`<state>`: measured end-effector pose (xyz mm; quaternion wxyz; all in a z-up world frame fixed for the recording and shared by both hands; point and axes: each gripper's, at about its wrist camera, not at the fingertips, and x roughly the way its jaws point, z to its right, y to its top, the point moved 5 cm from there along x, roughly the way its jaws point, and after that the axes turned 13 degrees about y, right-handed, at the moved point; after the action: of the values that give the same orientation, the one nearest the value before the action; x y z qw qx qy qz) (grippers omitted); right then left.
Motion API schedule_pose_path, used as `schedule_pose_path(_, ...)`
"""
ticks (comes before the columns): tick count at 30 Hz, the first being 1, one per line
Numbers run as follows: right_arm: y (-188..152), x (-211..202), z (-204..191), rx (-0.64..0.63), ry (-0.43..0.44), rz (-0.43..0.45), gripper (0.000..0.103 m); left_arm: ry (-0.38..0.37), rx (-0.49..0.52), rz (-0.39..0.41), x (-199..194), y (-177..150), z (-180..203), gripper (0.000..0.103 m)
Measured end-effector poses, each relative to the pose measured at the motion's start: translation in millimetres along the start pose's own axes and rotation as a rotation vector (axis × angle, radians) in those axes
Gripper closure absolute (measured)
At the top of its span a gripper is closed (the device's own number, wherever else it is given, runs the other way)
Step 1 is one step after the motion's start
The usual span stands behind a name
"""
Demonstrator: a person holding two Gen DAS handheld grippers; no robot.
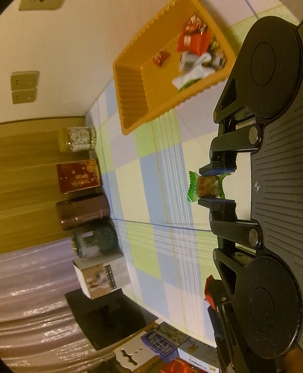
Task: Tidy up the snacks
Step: 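Carry the red packet and green candy over the orange tray with both tools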
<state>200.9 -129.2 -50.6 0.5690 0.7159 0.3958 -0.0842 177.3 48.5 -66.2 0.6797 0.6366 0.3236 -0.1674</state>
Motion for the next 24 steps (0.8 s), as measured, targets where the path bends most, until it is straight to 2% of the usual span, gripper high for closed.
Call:
schedule_pose_path(12, -16, -63, 1, -0.016, -0.005, 0.041, 0.083, -0.020, 0.017, 0.024, -57, -7, 15, 0.063)
schedule_pose_path(24, -27, -98, 27, 0.017, -0.059, 0.064, 0.083, -0.079, 0.045, 0.026, -76, -16, 42, 0.063)
